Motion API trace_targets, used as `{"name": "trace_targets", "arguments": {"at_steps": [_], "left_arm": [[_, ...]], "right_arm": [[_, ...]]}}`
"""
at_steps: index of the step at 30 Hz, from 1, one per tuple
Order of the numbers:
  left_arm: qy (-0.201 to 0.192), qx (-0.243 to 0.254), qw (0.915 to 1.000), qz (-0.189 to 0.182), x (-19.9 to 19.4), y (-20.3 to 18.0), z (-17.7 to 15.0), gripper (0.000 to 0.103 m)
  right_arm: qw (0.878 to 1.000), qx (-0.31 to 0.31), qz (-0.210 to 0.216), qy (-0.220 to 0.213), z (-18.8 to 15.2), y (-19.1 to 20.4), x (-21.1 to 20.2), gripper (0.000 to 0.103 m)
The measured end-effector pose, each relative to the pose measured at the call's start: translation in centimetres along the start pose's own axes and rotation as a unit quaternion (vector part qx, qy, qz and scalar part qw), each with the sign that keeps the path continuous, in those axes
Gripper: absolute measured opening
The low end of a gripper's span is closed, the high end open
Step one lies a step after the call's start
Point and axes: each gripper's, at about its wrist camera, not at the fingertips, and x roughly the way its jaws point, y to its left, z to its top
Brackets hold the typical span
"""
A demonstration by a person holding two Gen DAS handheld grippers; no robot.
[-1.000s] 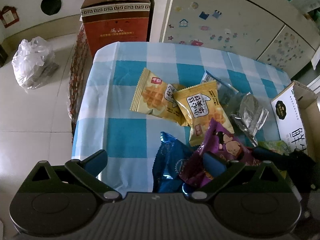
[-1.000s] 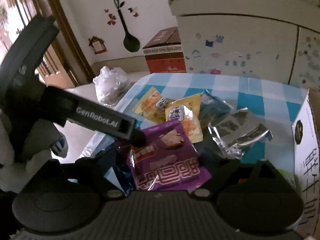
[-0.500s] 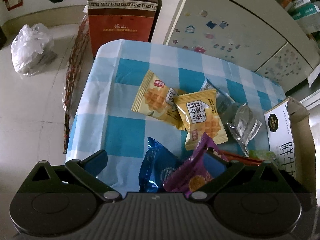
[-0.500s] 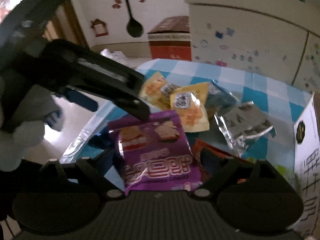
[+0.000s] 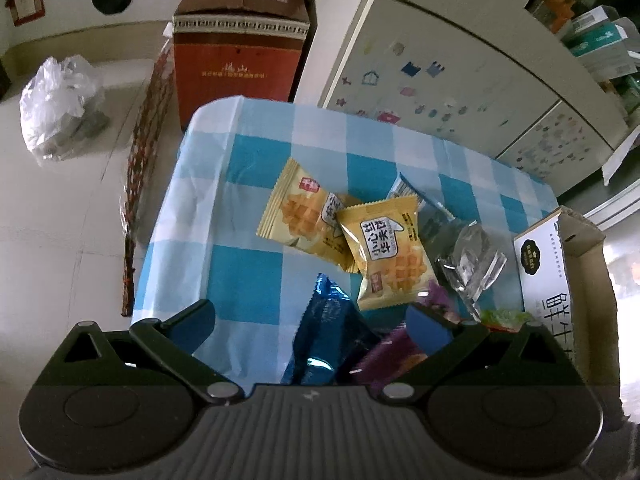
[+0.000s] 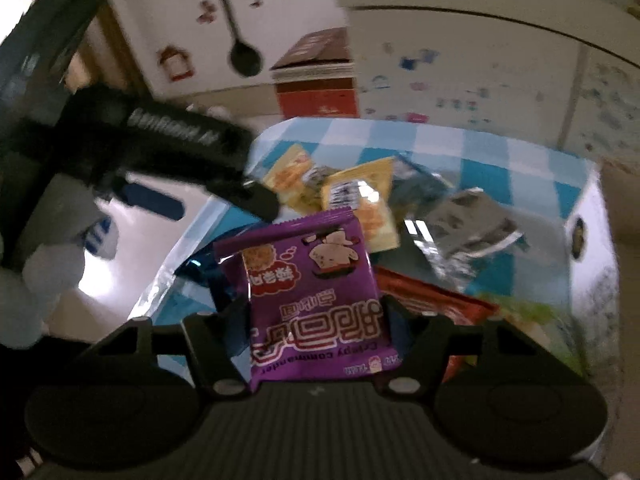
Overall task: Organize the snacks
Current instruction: 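Lift the purple snack bag up from the pile with the right tool, then grasp the blue foil bag with the left tool while the right tool holds the purple bag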
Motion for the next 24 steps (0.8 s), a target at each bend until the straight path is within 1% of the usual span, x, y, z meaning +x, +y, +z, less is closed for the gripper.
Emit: {"name": "trace_targets", "arguments": {"at_steps": [3,6,9,11,13,17,21,24], "left_arm": [[-0.002,-0.002,0.9999,-0.011,-0.2,0.1,-0.2,0.103],[0.002,-0.006,1.0,-0.005,-0.1,0.1,-0.8,0.103],[0.018,-0.017,0.9997,-0.001,0.6,0.2,-1.5,0.103],[0.026,-0.029,0.9992,-0.004,1.1,0.2,-1.9,0.103],[0.031,-0.027,0.9992,-0.003,1.5,-0.2,-2.2,0.103],[0.03,0.001,0.9994,0.017,2.5,-1.7,-2.5,0.103],[0.037,0.015,0.9988,0.029,3.6,-2.5,-2.9,0.103],[0.04,0.02,0.9975,0.055,4.3,-2.8,-3.2,0.1]], "right_arm": [[0.999,0.032,-0.018,-0.007,0.1,-0.9,-1.5,0.069],[0.996,0.069,-0.046,-0.011,-0.1,-1.9,-2.9,0.069],[0.992,0.104,-0.071,-0.022,-0.4,-2.9,-4.7,0.069],[0.989,0.123,-0.072,-0.032,-0.7,-3.5,-5.8,0.069],[0.987,0.136,-0.07,-0.042,-0.9,-4.0,-6.6,0.069],[0.985,0.149,-0.068,-0.052,-0.7,-4.4,-7.2,0.069],[0.985,0.155,-0.067,-0.046,-0.4,-4.6,-6.4,0.069],[0.984,0.157,-0.066,-0.044,-0.4,-4.5,-6.1,0.069]]}}
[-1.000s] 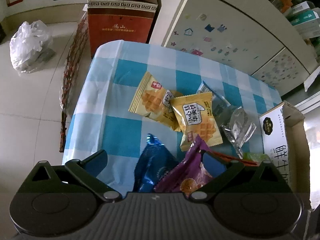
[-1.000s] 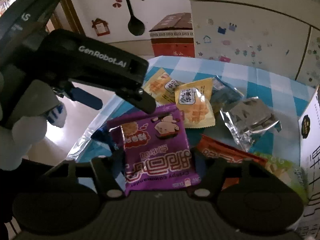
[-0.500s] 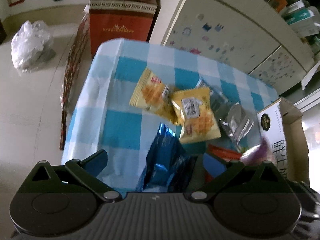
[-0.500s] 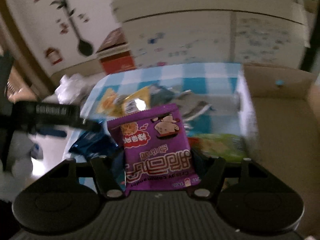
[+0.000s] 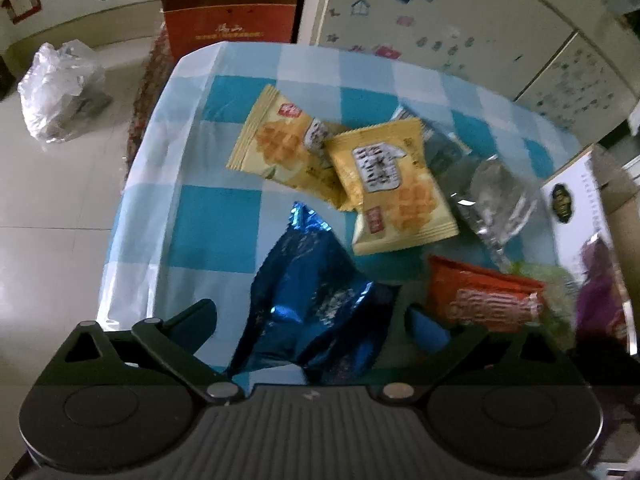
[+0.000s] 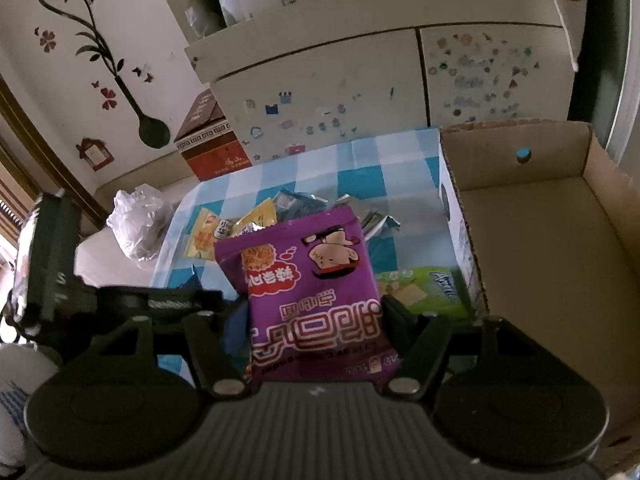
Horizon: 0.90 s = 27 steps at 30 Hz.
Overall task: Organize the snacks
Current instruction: 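Grasp the blue foil bag with the left tool while the right tool holds the purple bag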
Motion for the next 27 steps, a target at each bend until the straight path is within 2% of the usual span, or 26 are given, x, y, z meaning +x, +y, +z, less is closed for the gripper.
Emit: {"name": "trace_targets", "arguments": {"at_steps": [4,6,8,11,21,27], "left_arm": [[0.004,0.01,0.9999,0.009,0.7,-0.2,-0.7,0.089],[-0.007,0.026,0.9996,0.002,0.4,-0.6,-1.0,0.079],[-0.016,0.033,0.9993,-0.006,0.1,-0.9,-1.1,0.065],[-0.013,0.019,0.9996,-0.019,-0.1,-0.8,-1.0,0.058],[-0.045,-0.004,0.9983,-0.036,-2.0,-0.5,-0.3,0.057],[-0.075,0.018,0.9969,-0.013,-3.2,-1.3,-0.1,0.057]], "right_arm": [[1.0,0.002,0.005,0.002,0.0,0.2,0.3,0.069],[1.0,0.0,0.005,0.003,0.0,0.3,0.4,0.069],[1.0,-0.001,0.005,0.002,0.1,0.4,0.4,0.069],[1.0,0.0,0.005,0.002,0.0,0.4,0.4,0.069],[1.0,0.0,0.002,-0.002,0.0,0.5,0.5,0.069],[1.0,-0.008,0.003,-0.004,-0.1,0.7,0.5,0.069]]}}
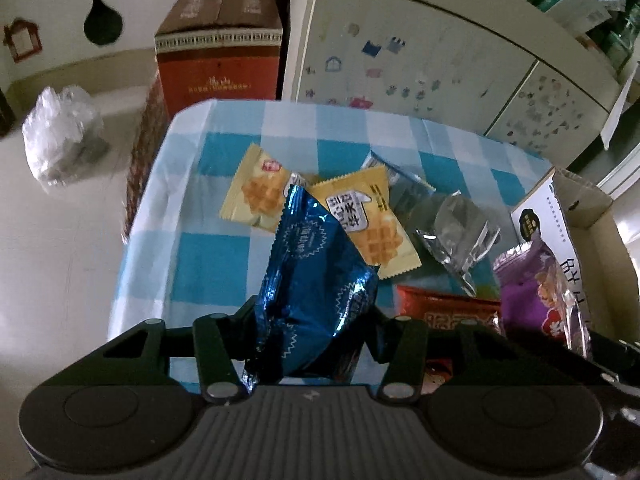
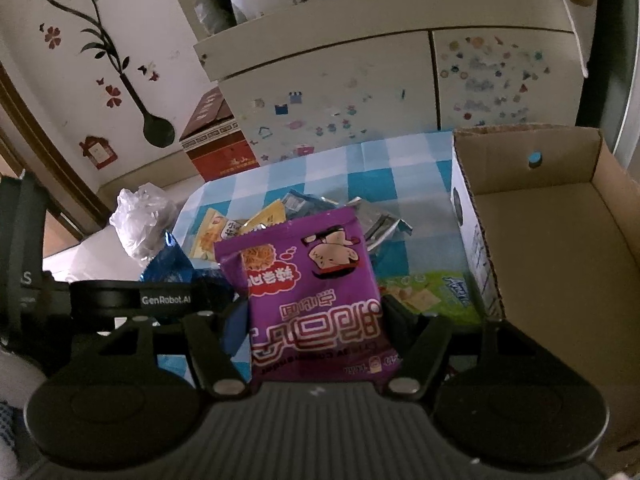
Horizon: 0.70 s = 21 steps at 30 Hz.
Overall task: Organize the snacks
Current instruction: 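Grasp the blue foil bag with the left tool while the right tool holds the purple bag, then carry both bags into the cardboard box and open both tools to release them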
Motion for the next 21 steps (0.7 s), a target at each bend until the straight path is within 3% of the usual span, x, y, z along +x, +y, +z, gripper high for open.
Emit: {"name": "trace_targets", "arguments": {"at_steps": [14,21], "left_arm": [[-0.03,0.009,0.9995,-0.003,-1.6,-1.2,0.4,0.057],[-0.069,0.026,0.9972,-0.012,-3.0,-3.2,0.8,0.057]], "right_arm": [[1.0,0.011,-0.008,-0.021,0.6,-0.5,-1.1,0.069],[0.998,0.03,-0.022,-0.047,1.6,-1.8,-2.7,0.069]]}}
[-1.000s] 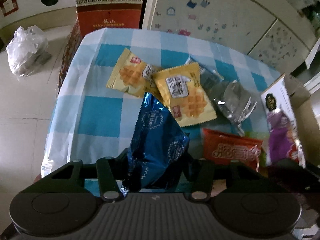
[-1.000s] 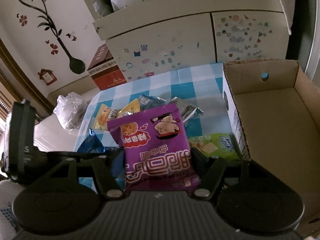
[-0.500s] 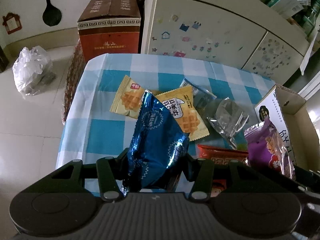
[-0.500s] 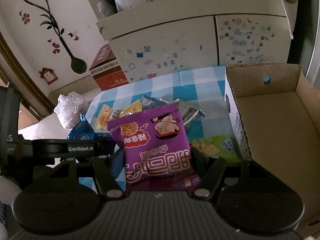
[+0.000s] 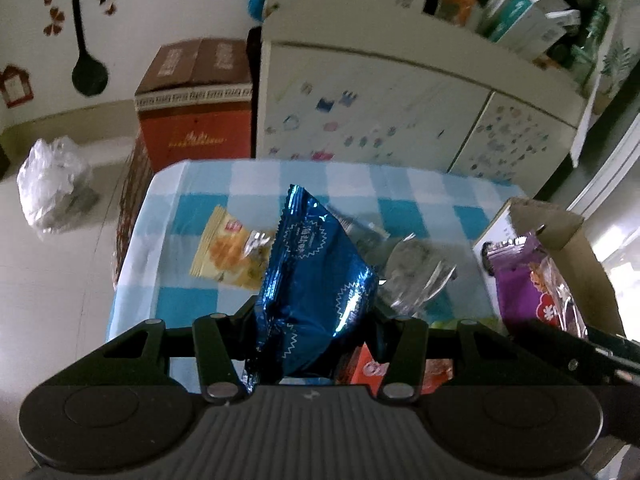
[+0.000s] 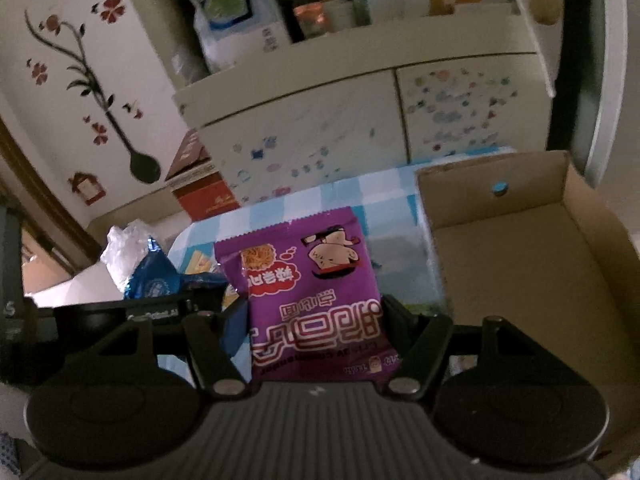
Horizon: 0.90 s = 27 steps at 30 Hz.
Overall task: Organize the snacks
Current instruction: 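Carry both bags into the cardboard box and open both tools to release them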
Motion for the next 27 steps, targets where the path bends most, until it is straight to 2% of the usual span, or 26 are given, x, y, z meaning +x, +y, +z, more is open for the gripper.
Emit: {"name": "trace_targets", "arguments": {"at_steps": [6,11,19,27], "left_arm": [[-0.054,0.039,0.9977,-0.013,-1.2,-2.4,0.4,0.057],[-0.071,0.068,0.9941,-0.046,-1.6,-4.4,0.4,0.057],[-0.074,0.075,0.9884,-0.11,-2.3,-7.5,0.4,0.057],[-0.061,0.101,0.9761,-0.183,-2.7,-12.3,-0.7,0.057]], "right_arm": [[0.998,0.034,-0.022,-0.038,1.7,-2.3,-2.4,0.069],[0.995,0.052,-0.044,-0.075,2.7,-4.6,-4.9,0.069],[0.988,0.094,-0.077,-0.094,3.0,-7.6,-7.2,0.069],[0.98,0.128,-0.107,-0.106,2.8,-9.7,-8.3,0.069]]}}
